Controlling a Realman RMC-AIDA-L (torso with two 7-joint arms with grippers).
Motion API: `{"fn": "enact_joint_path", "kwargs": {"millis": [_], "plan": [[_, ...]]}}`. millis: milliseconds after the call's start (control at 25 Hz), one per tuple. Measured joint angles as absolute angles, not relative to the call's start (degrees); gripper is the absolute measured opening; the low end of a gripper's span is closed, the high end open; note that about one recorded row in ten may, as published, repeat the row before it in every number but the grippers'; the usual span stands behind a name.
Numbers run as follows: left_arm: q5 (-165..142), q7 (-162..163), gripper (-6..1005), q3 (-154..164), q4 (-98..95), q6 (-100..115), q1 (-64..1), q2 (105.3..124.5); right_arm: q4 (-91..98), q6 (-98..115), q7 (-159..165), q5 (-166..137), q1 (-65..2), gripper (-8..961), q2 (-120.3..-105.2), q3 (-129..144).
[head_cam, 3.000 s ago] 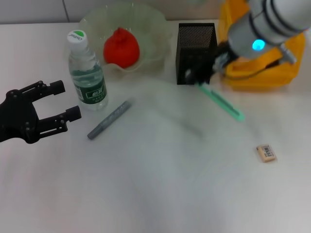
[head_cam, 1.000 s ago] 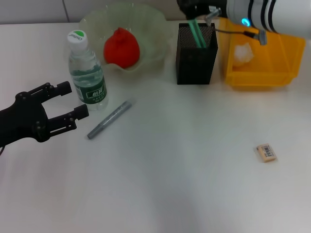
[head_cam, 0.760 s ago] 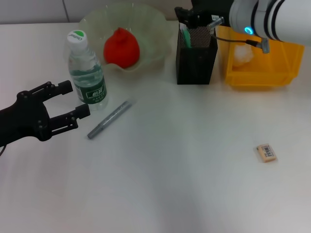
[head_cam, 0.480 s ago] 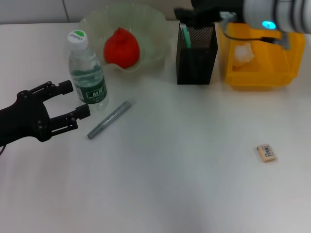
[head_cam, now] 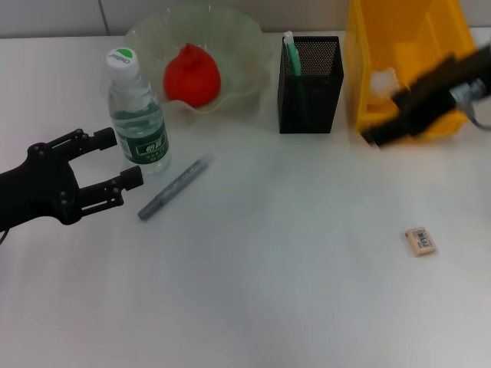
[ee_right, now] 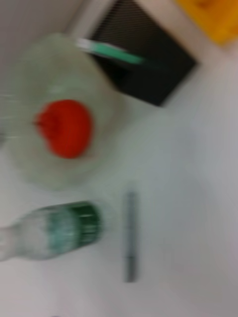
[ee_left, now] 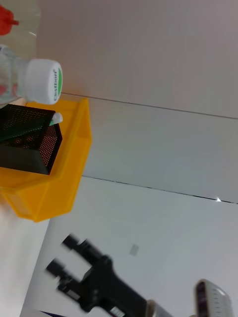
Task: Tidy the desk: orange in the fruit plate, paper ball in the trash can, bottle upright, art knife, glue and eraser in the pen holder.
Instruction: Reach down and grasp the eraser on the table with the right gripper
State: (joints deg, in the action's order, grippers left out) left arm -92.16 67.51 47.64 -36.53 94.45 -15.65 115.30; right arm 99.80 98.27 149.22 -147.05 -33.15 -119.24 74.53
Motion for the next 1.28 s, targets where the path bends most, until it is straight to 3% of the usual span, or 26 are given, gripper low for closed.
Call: {"fn": "enact_joint_path", "kwargs": {"millis": [240, 1280], "plan": [[-92.7, 67.5, 799, 47.7, -36.6, 94.3, -16.5, 115.36, 93.3, 104.6, 153.3, -153.2, -35.4, 711, -119.29, 79.7], [-96.7, 63.7, 799, 47.5, -36.4, 96.2, -17.1, 116.04, 76.3, 98.0, 159.9, -159.9, -36.3, 699, -119.53, 87.5]]}}
